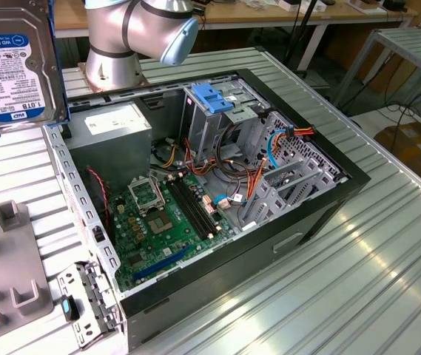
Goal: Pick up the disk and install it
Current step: 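Pick up the disk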
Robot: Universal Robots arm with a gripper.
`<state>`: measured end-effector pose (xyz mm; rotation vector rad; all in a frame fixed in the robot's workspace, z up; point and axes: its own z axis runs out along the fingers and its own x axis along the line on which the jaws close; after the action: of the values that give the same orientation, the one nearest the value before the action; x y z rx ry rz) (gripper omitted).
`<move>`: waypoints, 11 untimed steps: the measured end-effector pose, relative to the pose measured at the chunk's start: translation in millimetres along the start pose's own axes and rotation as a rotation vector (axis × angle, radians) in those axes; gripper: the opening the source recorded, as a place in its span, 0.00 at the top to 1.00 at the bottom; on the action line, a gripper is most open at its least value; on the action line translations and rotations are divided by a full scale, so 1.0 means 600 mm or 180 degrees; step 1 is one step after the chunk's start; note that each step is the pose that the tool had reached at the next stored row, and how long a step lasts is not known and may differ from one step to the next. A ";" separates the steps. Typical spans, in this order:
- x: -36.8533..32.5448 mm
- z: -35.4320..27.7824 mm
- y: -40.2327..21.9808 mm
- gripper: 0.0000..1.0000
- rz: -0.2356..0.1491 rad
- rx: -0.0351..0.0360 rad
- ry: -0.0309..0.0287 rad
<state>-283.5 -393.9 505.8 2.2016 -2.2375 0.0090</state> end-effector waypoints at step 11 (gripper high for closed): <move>0.000 0.000 -0.005 0.63 0.0000 0.0000 0.0000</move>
<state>-280.7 -394.0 505.8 2.2016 -2.2375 0.0090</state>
